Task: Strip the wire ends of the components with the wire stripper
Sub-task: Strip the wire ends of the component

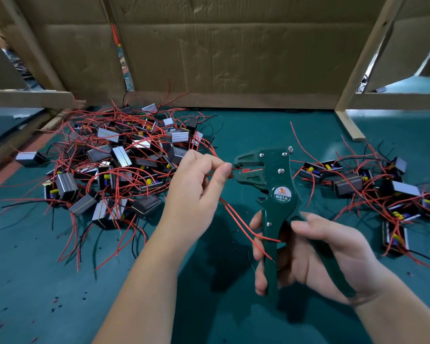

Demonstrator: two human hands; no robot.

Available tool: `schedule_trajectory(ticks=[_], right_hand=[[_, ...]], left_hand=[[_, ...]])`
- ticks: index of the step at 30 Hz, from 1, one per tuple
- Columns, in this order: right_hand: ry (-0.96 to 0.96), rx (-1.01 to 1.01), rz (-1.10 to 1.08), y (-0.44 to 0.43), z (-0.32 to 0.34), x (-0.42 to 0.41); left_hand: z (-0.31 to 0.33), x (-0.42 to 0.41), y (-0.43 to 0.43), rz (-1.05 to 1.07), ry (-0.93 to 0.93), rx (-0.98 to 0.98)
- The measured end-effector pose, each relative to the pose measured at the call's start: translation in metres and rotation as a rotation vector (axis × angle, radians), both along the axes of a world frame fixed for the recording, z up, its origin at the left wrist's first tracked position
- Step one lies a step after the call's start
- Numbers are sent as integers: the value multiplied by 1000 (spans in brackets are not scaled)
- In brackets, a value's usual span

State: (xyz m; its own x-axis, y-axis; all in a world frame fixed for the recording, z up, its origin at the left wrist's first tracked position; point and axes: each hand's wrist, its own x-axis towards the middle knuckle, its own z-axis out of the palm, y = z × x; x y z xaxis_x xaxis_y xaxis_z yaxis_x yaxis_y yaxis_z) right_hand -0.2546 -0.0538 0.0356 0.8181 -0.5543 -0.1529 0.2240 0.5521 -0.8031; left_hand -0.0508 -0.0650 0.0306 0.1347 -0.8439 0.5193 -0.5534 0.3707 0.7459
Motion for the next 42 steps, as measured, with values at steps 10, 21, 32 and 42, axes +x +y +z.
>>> schedule_trajectory(ticks=[10,21,32,42], right_hand=[[77,-32,-117,3,0,2],[158,91,-386,8,-1,16],[-119,302,-139,-2,2,4],[-348,105,119,11,-11,19]], left_hand=[[1,-2,2,42,-70,-67],[-12,-5,-2,11,-210,162],[-3,-8,-1,-150,563,205],[-10,-26,3,-278,744,285]])
